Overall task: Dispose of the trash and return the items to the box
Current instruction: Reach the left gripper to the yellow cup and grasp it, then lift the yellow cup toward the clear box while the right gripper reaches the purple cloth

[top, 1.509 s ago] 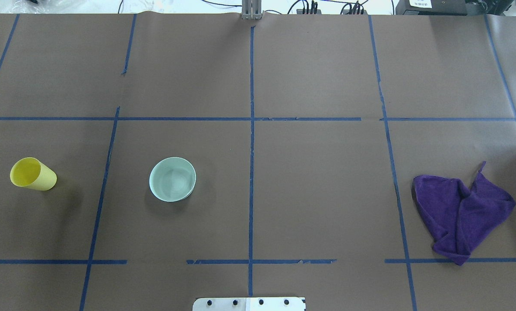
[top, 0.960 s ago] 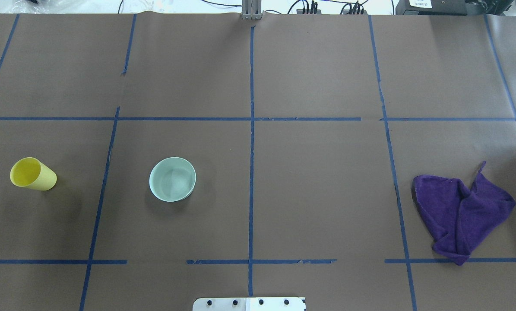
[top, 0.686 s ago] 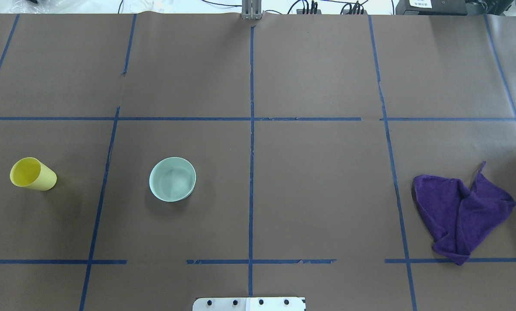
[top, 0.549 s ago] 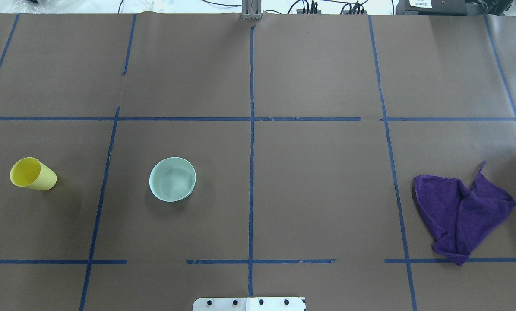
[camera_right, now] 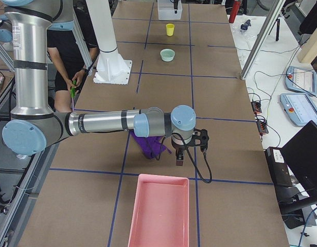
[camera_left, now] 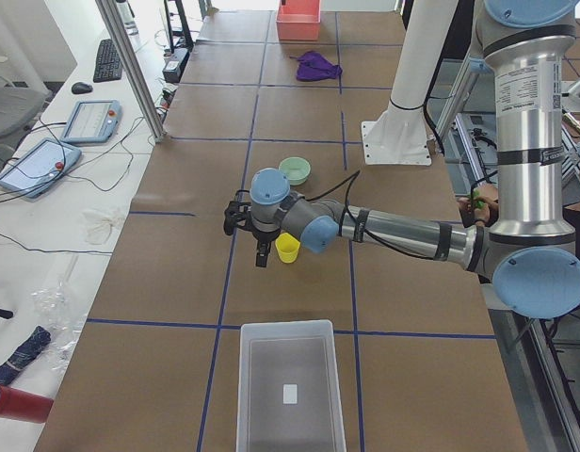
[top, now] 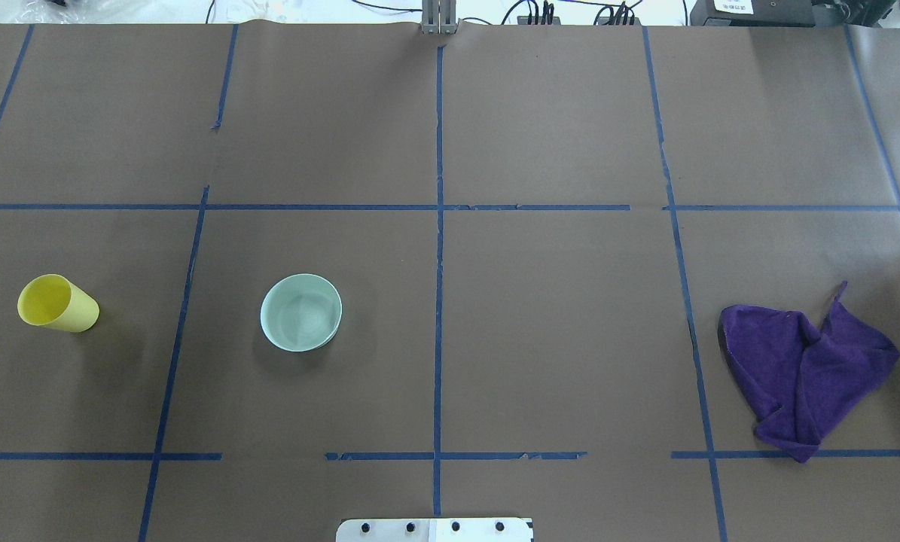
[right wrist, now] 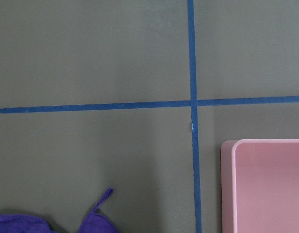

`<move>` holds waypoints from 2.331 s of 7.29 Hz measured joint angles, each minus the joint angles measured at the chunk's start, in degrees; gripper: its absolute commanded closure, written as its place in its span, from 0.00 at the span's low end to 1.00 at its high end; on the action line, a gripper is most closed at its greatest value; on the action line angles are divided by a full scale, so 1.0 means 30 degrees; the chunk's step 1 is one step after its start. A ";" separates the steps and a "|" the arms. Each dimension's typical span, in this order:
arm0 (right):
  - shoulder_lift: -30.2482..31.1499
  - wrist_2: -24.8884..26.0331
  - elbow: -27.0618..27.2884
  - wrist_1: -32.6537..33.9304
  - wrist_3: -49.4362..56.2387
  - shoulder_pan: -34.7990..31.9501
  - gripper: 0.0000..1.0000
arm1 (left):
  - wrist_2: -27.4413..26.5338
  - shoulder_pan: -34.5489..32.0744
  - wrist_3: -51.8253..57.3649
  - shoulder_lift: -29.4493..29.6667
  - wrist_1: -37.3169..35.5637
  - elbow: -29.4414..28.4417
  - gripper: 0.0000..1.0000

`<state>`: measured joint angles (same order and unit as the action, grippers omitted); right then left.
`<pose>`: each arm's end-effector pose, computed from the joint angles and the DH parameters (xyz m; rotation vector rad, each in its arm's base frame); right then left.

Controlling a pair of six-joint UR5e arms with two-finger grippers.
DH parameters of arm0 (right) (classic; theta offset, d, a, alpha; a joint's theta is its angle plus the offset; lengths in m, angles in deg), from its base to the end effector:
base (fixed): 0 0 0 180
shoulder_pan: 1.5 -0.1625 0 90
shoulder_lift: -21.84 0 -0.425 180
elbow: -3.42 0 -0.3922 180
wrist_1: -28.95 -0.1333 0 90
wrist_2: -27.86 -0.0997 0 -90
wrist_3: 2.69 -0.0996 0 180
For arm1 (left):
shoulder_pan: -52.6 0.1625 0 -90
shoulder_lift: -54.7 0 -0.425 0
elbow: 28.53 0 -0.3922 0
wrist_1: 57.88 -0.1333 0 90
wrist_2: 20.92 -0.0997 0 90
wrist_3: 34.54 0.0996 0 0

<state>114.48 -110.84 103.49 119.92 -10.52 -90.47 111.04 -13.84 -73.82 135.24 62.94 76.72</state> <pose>0.0499 -0.4768 0.5904 0.0400 -0.8548 0.0634 0.1165 -0.4342 0.5421 0.1515 0.9188 -0.0204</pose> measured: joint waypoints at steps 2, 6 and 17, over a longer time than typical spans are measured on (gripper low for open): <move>-0.0028 -0.0040 0.0084 -0.0022 -0.0026 0.0130 0.00 | -0.1737 0.2205 -0.2672 -0.0244 0.1501 -0.0257 0.00; -0.0029 0.0054 0.0044 -0.0170 -0.0063 0.0214 0.00 | -0.3270 0.4495 -0.5153 -0.0238 0.3552 -0.1431 0.13; -0.1271 0.0129 0.0214 -0.2416 -0.5369 0.3982 0.00 | -0.2631 0.3138 -0.4356 0.0269 -0.0825 0.1838 1.00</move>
<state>110.67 -110.45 104.13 112.68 -26.62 -78.53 103.14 -4.43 -86.89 136.05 60.46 82.23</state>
